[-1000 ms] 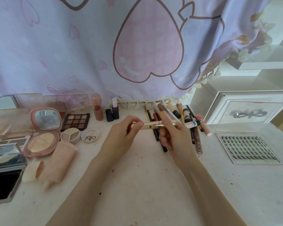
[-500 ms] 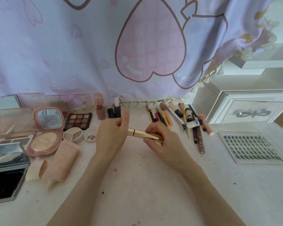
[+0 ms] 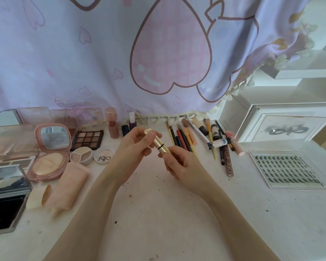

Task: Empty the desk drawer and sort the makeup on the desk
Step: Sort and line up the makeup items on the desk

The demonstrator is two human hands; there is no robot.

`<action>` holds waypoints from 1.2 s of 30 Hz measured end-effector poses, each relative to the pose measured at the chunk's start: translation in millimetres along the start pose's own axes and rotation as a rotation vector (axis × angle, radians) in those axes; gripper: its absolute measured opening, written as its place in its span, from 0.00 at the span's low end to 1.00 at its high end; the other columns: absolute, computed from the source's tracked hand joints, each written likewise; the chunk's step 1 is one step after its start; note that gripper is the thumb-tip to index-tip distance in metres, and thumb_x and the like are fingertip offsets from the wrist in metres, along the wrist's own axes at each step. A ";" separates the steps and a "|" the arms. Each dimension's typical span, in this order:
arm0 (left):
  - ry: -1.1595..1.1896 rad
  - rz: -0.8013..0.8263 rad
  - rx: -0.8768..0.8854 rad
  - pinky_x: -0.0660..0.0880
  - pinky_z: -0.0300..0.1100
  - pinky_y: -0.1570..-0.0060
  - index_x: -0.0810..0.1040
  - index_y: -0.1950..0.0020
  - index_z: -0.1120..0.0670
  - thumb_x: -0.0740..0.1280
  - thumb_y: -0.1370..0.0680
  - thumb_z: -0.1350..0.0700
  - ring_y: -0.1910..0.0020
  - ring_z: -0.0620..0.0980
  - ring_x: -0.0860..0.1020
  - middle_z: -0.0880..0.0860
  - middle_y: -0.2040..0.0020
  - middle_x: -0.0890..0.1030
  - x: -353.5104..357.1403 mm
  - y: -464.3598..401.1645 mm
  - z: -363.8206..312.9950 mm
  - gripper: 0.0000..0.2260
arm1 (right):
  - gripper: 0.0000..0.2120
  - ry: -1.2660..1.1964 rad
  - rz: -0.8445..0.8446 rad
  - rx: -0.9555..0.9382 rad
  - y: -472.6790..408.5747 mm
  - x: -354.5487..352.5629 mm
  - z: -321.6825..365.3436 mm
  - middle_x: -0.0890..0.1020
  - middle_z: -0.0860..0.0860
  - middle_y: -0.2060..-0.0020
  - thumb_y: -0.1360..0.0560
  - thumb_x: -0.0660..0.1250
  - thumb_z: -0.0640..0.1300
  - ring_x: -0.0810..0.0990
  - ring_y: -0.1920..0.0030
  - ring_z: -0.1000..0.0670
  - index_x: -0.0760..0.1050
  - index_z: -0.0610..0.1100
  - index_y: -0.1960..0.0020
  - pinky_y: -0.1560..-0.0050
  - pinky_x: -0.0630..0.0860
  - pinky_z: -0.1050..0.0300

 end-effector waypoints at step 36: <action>0.036 -0.170 -0.156 0.64 0.35 0.69 0.76 0.57 0.59 0.73 0.36 0.53 0.69 0.45 0.67 0.52 0.66 0.74 -14.6 -5.6 1.5 0.14 | 0.05 0.095 -0.066 0.078 -2.9 19.0 -5.9 0.77 0.55 0.66 0.23 0.62 0.45 0.72 0.66 0.58 0.76 0.48 0.54 0.62 0.68 0.68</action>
Point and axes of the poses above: each hand's wrist, its own y-axis away from the middle knuckle, its own x-axis out of the palm, z = x × y, the point moved 3 cm from there along -y, towards the middle knuckle
